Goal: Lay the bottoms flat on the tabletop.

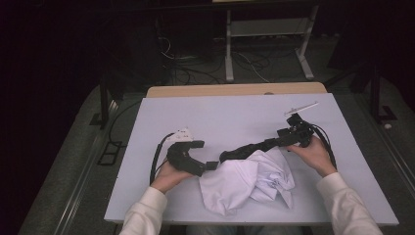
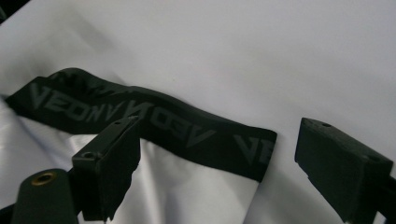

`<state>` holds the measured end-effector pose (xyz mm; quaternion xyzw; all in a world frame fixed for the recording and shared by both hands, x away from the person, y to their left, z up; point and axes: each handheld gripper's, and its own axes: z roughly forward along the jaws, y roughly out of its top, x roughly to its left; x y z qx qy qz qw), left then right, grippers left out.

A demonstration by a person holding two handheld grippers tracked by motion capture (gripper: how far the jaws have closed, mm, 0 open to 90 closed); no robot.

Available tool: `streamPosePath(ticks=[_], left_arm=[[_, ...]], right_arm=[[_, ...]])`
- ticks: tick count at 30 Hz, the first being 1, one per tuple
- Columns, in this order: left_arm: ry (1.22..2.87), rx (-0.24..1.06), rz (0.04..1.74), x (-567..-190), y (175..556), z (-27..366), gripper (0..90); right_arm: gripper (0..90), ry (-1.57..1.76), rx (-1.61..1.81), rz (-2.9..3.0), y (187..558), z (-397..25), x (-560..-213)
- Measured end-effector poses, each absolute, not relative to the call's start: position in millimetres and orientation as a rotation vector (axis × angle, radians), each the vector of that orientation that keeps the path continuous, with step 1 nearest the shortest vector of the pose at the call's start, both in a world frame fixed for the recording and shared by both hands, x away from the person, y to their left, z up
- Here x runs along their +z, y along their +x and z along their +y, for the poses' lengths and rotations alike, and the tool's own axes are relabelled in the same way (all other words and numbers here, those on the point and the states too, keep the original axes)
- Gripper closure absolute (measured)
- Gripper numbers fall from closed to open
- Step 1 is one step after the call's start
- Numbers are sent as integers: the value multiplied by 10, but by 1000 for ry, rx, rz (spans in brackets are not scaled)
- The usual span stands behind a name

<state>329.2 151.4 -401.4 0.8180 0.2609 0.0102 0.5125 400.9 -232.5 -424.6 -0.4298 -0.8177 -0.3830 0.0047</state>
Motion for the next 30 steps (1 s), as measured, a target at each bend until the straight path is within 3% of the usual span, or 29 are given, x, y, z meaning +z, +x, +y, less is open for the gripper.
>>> streamPosePath(ticks=[9,12,16,17,26,30], left_arm=[[1937,27,660,-4075,3414,1517,0],[1930,25,671,-4088,3442,1525,0],[1927,15,688,-4124,3480,1515,0],[1930,13,693,-4138,3493,1507,0],[1958,-68,758,-4268,3728,1331,1],[1955,-106,754,-4293,3844,1181,72]], right_arm=[[335,-1398,-1050,-2581,4153,-2263,-4414],[486,-1394,-1024,-2550,4180,-2256,-4459],[811,-1383,-1008,-2504,4201,-2259,-4495],[843,-1379,-1028,-2495,4202,-2272,-4488],[863,-1446,-1242,-2483,4122,-2510,-4191],[862,-1506,-1356,-2437,4087,-2702,-4074]])
